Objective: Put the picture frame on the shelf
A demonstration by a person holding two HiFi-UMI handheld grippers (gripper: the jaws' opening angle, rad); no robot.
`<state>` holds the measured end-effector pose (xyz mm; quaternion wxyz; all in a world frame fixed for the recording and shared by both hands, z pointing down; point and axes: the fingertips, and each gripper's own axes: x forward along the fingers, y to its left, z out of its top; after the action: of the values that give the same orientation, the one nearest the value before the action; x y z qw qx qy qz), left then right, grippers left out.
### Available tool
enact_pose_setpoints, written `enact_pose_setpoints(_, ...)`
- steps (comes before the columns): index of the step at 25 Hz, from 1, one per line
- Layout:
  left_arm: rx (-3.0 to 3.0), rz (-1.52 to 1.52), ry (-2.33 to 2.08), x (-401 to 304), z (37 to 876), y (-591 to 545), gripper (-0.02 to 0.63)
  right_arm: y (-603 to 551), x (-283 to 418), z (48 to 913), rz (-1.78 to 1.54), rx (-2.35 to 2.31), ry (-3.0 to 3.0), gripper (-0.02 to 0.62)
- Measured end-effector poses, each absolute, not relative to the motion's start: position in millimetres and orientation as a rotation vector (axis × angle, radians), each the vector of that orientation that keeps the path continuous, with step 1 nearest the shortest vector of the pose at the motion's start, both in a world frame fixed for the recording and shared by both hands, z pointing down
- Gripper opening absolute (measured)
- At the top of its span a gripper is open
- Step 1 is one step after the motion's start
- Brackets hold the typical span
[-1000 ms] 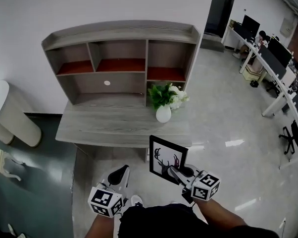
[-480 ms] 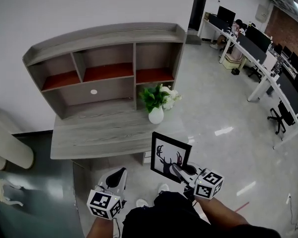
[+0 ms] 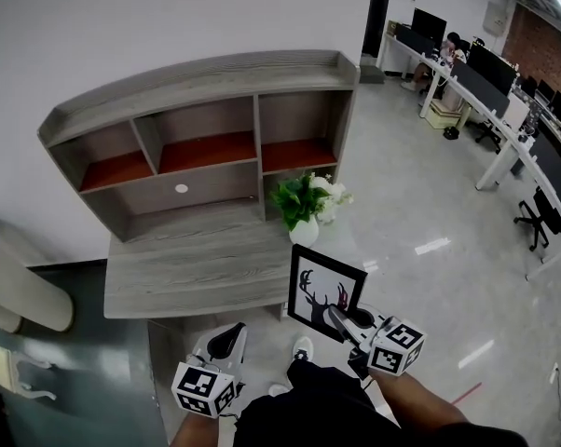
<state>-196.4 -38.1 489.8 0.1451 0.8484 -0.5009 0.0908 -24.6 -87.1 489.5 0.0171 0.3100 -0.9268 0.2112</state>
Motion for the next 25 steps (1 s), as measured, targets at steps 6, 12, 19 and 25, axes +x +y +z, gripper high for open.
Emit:
enact_pose_setpoints(6,2.469,0.287,-1.451,-199.1,479.7,-96.4,0.009,-139.5,-25.7,470.8,0.669,0.985,-2.949,0.023)
enact_pose_setpoints(12,2.513,0.306,-1.445,-189.2,463.9,-162.5,0.009,-197.6,-14.4,443.5,0.662,1.018,-3.026,0.022)
enact_pose_setpoints(19,2.489,0.349,-1.472,-187.6,462.1,-223.1,0.009,-267.8,-2.8,422.2,0.704,1.054,-3.082,0.022)
enact_pose_setpoints(25,2.486,0.383,-1.491,-183.5,465.7,-251.8,0.009,-317.7,4.8,415.3,0.702,1.108,-3.111,0.022)
